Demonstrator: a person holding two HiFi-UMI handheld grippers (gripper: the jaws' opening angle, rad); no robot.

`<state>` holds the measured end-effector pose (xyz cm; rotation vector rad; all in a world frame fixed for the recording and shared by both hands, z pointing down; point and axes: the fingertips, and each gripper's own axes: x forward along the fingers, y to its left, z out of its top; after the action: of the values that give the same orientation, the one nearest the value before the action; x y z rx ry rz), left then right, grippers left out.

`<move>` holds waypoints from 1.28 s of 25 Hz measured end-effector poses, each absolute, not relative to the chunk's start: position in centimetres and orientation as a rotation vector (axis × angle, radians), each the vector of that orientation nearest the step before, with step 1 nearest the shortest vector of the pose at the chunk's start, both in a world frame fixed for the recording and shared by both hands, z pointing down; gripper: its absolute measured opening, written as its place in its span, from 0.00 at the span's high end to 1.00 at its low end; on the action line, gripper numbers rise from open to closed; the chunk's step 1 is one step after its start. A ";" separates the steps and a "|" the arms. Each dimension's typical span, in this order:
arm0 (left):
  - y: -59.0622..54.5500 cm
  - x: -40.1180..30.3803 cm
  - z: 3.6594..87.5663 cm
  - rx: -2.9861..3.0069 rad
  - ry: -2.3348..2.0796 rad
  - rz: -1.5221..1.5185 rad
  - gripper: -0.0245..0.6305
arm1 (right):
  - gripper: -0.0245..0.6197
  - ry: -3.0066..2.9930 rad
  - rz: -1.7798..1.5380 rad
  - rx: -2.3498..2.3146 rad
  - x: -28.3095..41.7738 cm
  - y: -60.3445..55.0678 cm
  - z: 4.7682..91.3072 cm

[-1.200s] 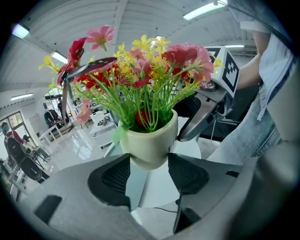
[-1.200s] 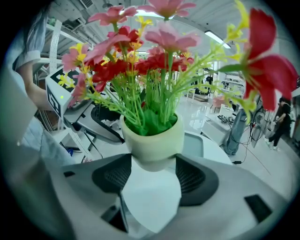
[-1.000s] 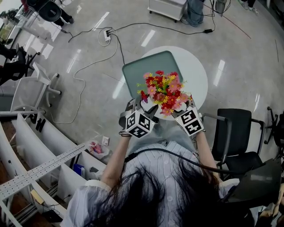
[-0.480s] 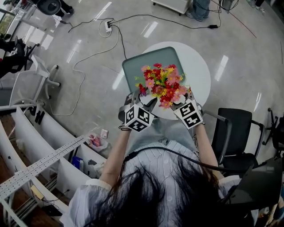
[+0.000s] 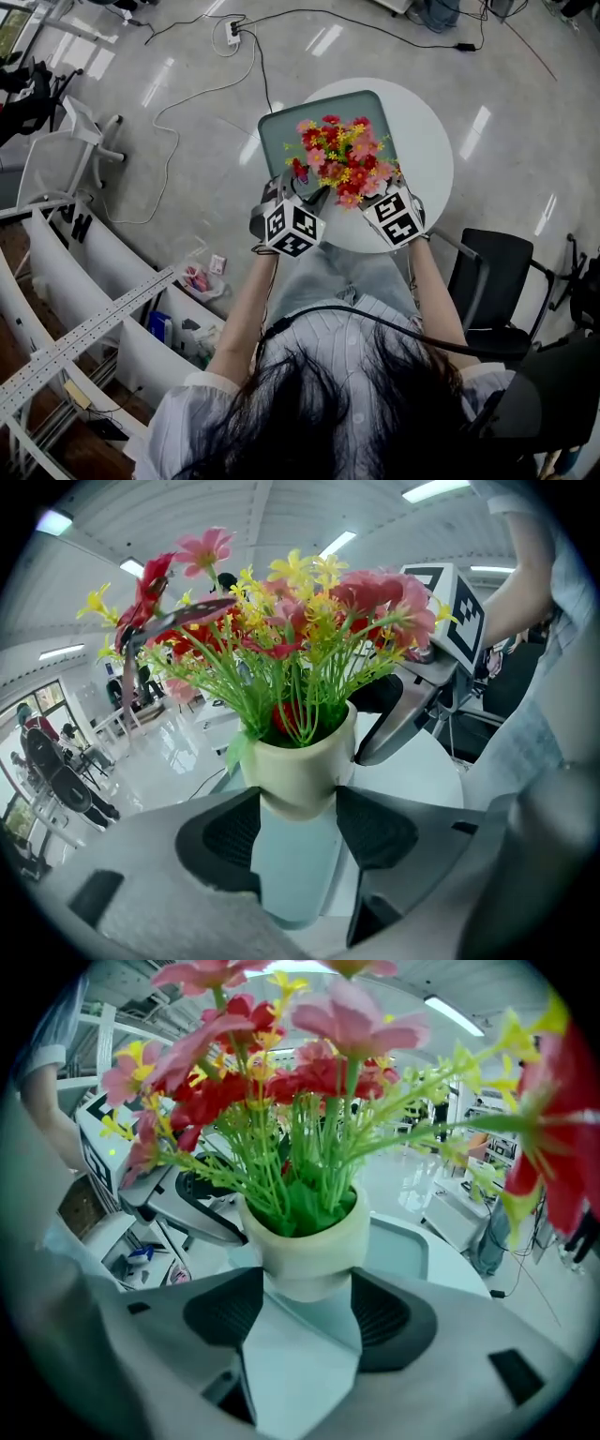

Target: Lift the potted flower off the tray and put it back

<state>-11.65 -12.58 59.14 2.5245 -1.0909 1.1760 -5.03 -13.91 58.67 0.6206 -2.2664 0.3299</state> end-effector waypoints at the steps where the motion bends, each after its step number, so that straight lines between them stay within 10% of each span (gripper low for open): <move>1: -12.8 -11.8 59.5 2.515 -1.092 1.183 0.59 | 0.51 -2.266 0.332 0.611 -5.2 -14.2 59.1; 32: -13.3 -12.3 67.9 2.360 -1.011 1.322 0.59 | 0.51 -2.202 0.314 0.462 -5.6 -15.6 66.3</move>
<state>-12.31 -13.27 67.89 2.3599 -1.0112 1.3225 -5.61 -15.65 66.32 0.4618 -2.2016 0.3136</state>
